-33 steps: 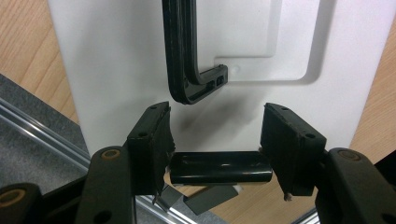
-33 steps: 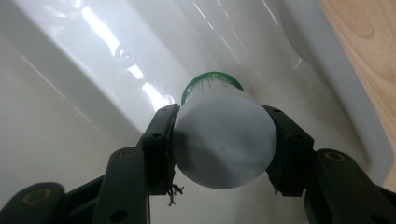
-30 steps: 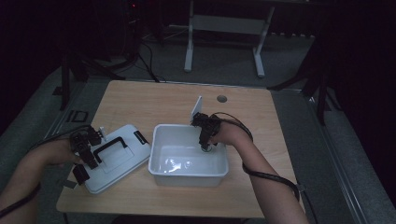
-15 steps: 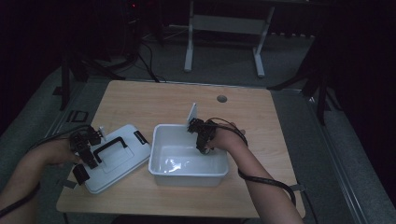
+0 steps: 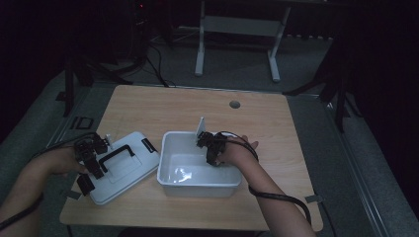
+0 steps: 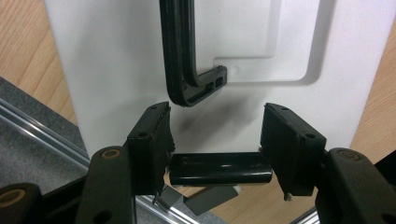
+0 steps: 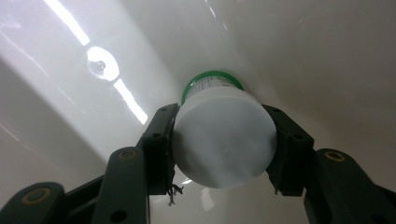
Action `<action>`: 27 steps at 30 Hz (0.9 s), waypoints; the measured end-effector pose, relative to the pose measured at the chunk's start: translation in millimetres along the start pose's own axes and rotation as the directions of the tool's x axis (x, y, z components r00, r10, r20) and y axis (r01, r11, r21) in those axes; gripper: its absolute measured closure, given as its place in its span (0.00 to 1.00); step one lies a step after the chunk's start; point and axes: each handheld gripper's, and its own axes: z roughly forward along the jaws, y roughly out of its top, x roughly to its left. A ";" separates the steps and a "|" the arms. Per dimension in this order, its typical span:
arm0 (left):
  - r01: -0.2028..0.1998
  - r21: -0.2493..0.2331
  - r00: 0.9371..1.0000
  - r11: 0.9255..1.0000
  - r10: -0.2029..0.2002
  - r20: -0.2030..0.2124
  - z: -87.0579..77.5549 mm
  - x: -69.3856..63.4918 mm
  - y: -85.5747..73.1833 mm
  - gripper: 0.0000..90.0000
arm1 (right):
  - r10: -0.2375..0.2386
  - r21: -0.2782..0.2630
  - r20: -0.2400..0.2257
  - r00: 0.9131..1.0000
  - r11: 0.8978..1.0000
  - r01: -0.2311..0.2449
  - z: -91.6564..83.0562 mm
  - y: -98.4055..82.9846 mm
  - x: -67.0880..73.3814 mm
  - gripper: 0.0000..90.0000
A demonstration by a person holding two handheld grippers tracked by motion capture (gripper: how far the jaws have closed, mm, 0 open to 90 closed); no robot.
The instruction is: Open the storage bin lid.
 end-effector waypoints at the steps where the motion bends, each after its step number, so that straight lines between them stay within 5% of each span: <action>1: 0.003 -0.002 1.000 1.000 -0.003 0.001 0.0 0.1 -0.5 0.47 | -0.004 0.006 0.004 1.000 1.000 0.004 1.6 0.4 1.2 0.56; 12: 0.002 0.003 1.000 1.000 -0.002 0.007 1.6 0.2 -1.4 0.47 | -0.043 0.018 0.024 0.999 0.999 0.042 4.2 0.6 5.4 0.49; 27: 0.005 -0.004 1.000 1.000 -0.005 0.000 -2.2 -0.3 -1.4 0.47 | -0.001 -0.081 -0.018 1.000 0.997 0.000 -39.3 -5.3 -5.1 0.47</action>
